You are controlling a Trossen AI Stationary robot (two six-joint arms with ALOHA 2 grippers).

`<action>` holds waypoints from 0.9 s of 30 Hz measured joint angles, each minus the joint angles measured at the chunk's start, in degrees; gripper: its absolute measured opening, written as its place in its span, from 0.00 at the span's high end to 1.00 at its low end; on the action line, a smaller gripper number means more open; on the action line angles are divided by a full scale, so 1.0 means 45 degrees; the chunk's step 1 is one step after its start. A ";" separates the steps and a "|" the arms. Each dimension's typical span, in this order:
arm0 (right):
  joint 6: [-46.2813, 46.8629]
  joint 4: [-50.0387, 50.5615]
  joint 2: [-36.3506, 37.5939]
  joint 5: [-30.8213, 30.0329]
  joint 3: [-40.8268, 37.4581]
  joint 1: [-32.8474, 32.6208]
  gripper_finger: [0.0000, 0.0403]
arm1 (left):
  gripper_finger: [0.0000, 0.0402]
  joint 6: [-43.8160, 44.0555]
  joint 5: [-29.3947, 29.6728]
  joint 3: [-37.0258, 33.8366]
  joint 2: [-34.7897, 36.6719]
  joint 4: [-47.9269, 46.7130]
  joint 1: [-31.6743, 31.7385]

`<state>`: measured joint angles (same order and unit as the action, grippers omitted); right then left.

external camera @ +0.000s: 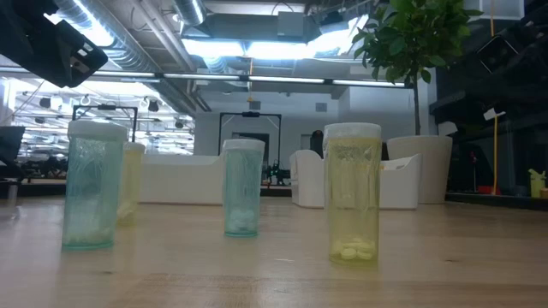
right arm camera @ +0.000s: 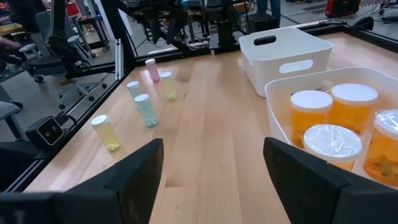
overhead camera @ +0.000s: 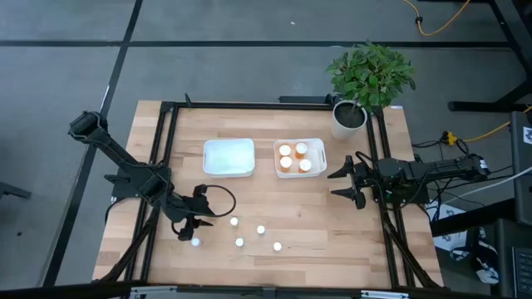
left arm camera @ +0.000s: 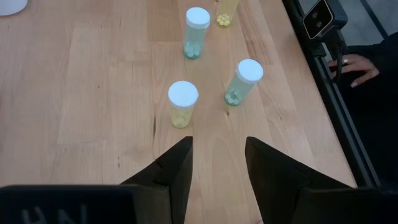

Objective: Pick and place medicine bottles into bin by pill shape (circle, oval)
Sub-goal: Put the pink pill bottle into the left white bin

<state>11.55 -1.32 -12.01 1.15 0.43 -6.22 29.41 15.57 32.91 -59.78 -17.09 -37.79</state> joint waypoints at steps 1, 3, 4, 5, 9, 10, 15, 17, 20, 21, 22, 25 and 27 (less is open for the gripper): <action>0.0000 0.0000 0.0000 -0.0004 0.0000 0.0000 0.31 | 0.65 0.0000 0.0000 0.0000 -0.0002 0.0002 -0.0002; 0.0000 0.0000 0.0000 -0.0003 0.0000 0.0000 0.31 | 0.65 0.0000 0.0000 0.0000 -0.0002 0.0002 0.0001; -0.0002 0.0000 0.0000 0.0000 0.0000 0.0000 0.31 | 0.65 0.0000 0.0000 0.0000 -0.0002 0.0004 -0.0001; 0.0000 0.0000 0.0000 -0.0005 0.0000 0.0000 0.31 | 0.65 -0.0004 0.0000 0.0000 -0.0001 0.0007 -0.0001; 0.0000 0.0000 0.0000 -0.0004 0.0000 0.0000 0.31 | 0.65 0.0004 0.0213 0.0000 -0.0001 0.0008 -0.0001; 0.0000 0.0000 0.0000 0.0000 0.0000 0.0000 0.31 | 0.65 0.0064 0.0264 0.0000 0.0002 0.0017 0.0002; 0.0000 0.0000 0.0000 -0.0002 0.0000 0.0000 0.31 | 0.65 0.0676 0.0291 0.0000 0.0000 0.0022 -0.0007; 0.0000 0.0000 0.0000 -0.0005 0.0000 0.0000 0.31 | 0.65 0.0828 0.0295 0.0000 -0.0001 0.0088 -0.0007; 0.0000 0.0000 0.0000 -0.0005 0.0000 0.0000 0.31 | 0.65 0.1000 0.0296 0.0000 -0.0002 0.0090 -0.0007; -0.0001 0.0000 0.0000 -0.0005 0.0000 -0.0003 0.31 | 0.65 0.1091 0.0300 0.0000 0.0002 0.0090 -0.0035; -0.0001 0.0000 0.0000 -0.0005 0.0000 -0.0001 0.31 | 0.65 0.1084 0.0306 0.0000 -0.0002 0.0085 -0.0055; 0.0000 0.0000 0.0000 -0.0005 0.0000 -0.0005 0.31 | 0.65 0.1083 0.0301 0.0000 0.0000 0.0073 -0.0056; -0.0004 0.0000 0.0000 -0.0005 0.0000 -0.0004 0.31 | 0.65 0.1104 0.0301 0.0000 -0.0002 0.0070 -0.0056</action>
<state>11.53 -1.32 -12.01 1.13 0.43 -6.24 34.38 16.93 32.91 -59.79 -16.78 -38.04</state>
